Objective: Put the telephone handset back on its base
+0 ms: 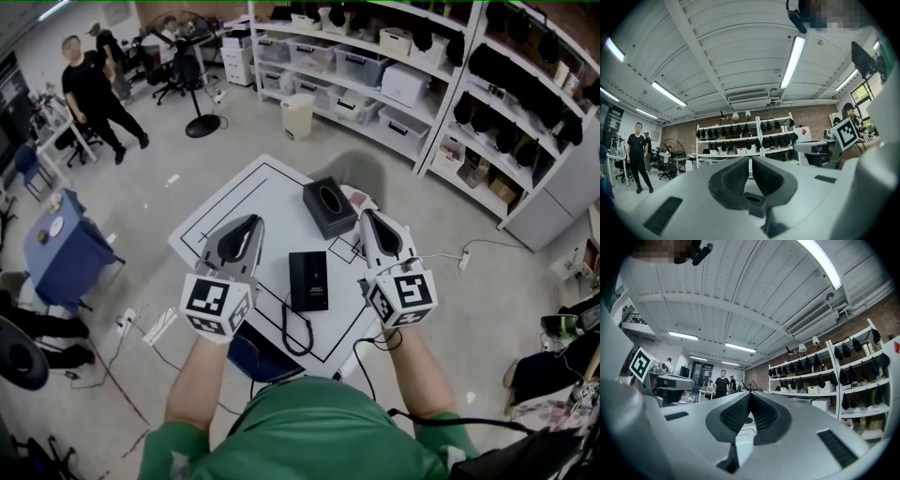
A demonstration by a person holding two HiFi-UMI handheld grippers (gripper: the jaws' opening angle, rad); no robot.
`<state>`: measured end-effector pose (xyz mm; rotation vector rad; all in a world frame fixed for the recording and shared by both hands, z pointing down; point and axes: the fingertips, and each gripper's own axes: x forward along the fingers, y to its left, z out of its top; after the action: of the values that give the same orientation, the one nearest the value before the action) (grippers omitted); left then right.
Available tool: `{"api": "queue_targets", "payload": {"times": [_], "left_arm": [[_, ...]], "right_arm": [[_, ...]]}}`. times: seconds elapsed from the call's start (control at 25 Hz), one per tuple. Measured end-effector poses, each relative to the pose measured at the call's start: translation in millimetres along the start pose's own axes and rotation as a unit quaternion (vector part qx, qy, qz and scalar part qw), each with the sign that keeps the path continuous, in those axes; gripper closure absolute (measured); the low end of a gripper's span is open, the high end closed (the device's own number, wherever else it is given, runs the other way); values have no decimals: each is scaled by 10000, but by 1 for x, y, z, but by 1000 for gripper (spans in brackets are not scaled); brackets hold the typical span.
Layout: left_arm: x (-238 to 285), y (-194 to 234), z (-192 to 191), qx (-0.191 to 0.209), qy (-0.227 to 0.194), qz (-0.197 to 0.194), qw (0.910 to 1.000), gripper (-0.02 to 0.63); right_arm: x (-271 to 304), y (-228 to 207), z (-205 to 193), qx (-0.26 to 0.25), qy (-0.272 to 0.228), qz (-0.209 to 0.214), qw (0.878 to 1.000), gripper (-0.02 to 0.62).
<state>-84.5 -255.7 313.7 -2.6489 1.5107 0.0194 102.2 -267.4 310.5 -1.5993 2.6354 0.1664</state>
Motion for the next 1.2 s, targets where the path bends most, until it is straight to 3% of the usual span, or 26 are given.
{"api": "queue_targets", "payload": {"times": [0.24, 1.2], "left_arm": [[9, 3, -5, 37, 24, -18, 10000, 569], [18, 11, -19, 84, 211, -19, 9997, 569]], "right_arm": [[7, 0, 1, -248, -26, 2, 9997, 572], [18, -1, -12, -224, 141, 22, 9996, 572]]}}
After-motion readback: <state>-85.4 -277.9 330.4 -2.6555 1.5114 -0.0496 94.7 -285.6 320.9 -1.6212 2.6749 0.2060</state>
